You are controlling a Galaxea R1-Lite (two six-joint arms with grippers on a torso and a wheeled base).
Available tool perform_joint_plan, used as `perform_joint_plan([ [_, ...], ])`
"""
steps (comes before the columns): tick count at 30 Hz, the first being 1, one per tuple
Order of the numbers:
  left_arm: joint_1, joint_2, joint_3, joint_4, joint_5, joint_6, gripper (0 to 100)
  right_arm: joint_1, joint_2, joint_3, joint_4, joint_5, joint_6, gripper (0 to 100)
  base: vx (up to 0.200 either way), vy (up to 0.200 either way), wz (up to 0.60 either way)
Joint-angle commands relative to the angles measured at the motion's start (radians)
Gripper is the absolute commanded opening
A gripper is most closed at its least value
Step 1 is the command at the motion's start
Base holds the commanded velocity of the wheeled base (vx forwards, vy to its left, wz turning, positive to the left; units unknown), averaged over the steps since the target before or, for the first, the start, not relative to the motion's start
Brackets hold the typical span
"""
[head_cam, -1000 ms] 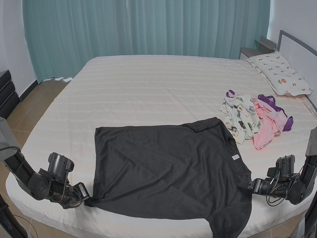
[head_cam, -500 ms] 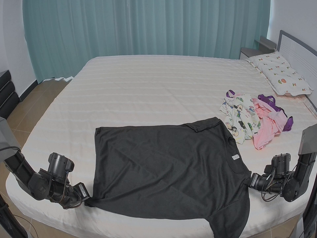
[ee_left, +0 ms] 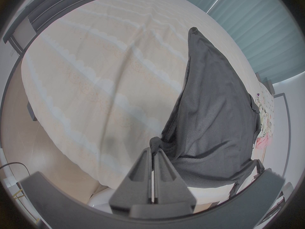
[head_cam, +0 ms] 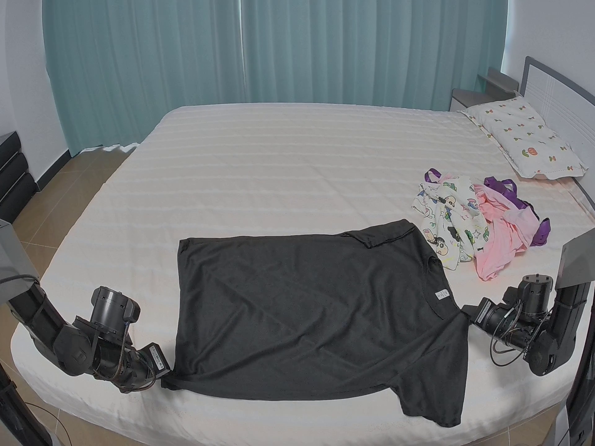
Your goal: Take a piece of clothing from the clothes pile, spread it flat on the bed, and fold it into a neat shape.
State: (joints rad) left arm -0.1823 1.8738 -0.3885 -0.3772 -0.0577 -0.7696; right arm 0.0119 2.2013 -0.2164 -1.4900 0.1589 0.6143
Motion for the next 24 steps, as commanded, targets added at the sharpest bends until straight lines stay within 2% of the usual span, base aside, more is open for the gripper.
perform_joint_plan([
  [1,-0.002,0.002,0.0,0.0,-0.002,-0.002,0,0.0,0.055,0.026,-0.053,0.001,0.001,100,0.0,0.0,0.0],
  [10,0.0,0.001,-0.001,0.0,-0.004,0.0,0,-0.029,-0.031,0.098,-0.073,0.019,-0.014,100,0.0,0.0,0.0],
  [15,0.0,-0.002,0.0,0.0,-0.005,0.0,0,0.026,-0.1,0.216,-0.058,0.111,-0.053,100,0.0,0.0,0.0],
  [17,-0.002,-0.004,0.0,-0.002,-0.005,0.0,0,0.048,-0.104,0.216,-0.015,0.111,-0.077,100,0.0,0.0,0.0],
  [24,-0.002,-0.032,0.005,0.003,-0.027,0.0,0,0.077,-0.212,0.216,0.312,0.119,-0.148,100,0.0,0.0,0.0],
])
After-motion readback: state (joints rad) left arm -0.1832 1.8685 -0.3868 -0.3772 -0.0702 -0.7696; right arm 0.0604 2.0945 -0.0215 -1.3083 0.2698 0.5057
